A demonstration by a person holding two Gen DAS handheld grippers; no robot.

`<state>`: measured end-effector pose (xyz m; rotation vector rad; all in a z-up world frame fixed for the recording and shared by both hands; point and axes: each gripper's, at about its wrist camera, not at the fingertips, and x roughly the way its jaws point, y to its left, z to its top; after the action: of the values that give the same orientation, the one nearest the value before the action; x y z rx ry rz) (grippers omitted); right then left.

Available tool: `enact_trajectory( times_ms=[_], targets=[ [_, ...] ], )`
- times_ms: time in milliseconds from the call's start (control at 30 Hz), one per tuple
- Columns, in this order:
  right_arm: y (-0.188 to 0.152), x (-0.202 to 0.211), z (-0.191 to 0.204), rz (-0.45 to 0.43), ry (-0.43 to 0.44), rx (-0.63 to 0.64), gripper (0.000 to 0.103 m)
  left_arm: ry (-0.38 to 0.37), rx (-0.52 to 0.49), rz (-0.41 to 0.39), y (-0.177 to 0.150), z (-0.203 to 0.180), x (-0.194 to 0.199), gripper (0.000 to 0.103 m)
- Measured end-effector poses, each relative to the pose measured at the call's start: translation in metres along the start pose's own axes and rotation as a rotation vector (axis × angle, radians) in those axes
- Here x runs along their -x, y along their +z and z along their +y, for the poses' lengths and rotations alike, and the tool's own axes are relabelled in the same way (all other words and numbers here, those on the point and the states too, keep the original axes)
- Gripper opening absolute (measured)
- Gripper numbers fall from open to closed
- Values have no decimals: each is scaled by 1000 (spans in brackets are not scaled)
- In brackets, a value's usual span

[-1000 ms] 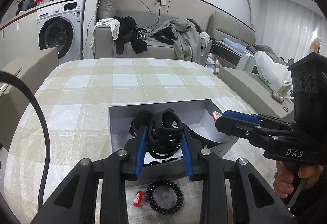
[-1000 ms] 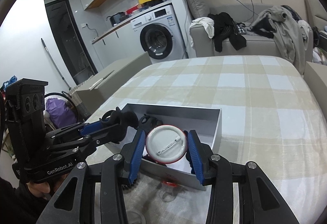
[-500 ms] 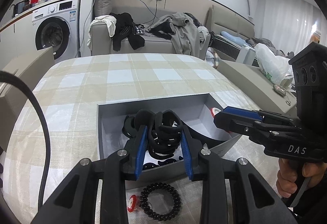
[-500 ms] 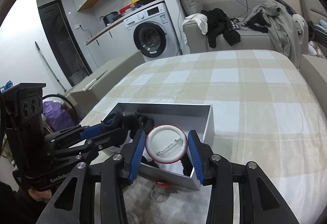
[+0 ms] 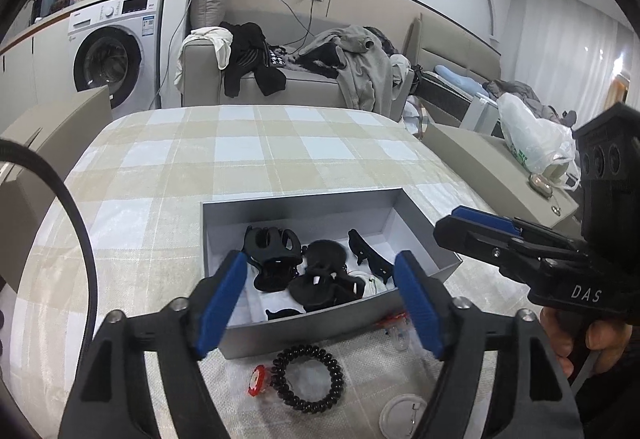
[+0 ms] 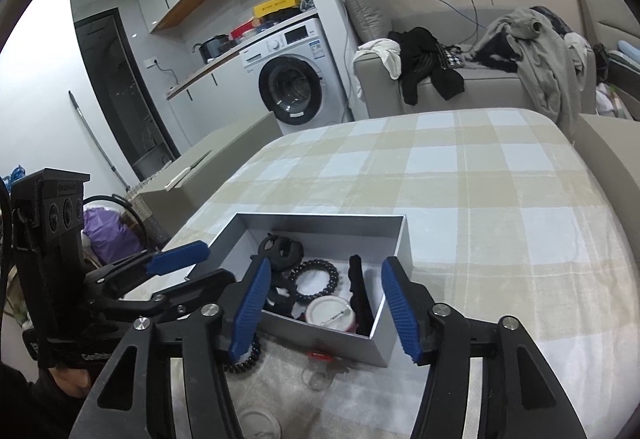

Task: Organize jewelry
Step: 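Open both grippers to release the items into the box and withdraw, then move the left gripper to the black beaded bracelet and the right to the red-capped bottle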

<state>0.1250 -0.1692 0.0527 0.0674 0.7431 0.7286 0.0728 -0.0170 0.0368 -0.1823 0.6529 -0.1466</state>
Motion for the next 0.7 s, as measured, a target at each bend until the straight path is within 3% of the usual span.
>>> enact_trajectory(
  times_ms=[133, 267, 433, 700],
  targets=[
    [-2, 5, 2, 14, -4, 9, 78, 23, 11, -13, -2, 2, 7, 85],
    [-7, 8, 9, 37, -28, 40, 100, 76, -33, -47, -9, -1, 16, 102],
    [-19, 7, 17, 69, -87, 100, 103, 105, -79, -77, -17, -6, 24, 102],
    [-39, 1, 13, 161, -118, 100, 103, 137, -101, -21, -33, -2, 19, 102]
  ],
)
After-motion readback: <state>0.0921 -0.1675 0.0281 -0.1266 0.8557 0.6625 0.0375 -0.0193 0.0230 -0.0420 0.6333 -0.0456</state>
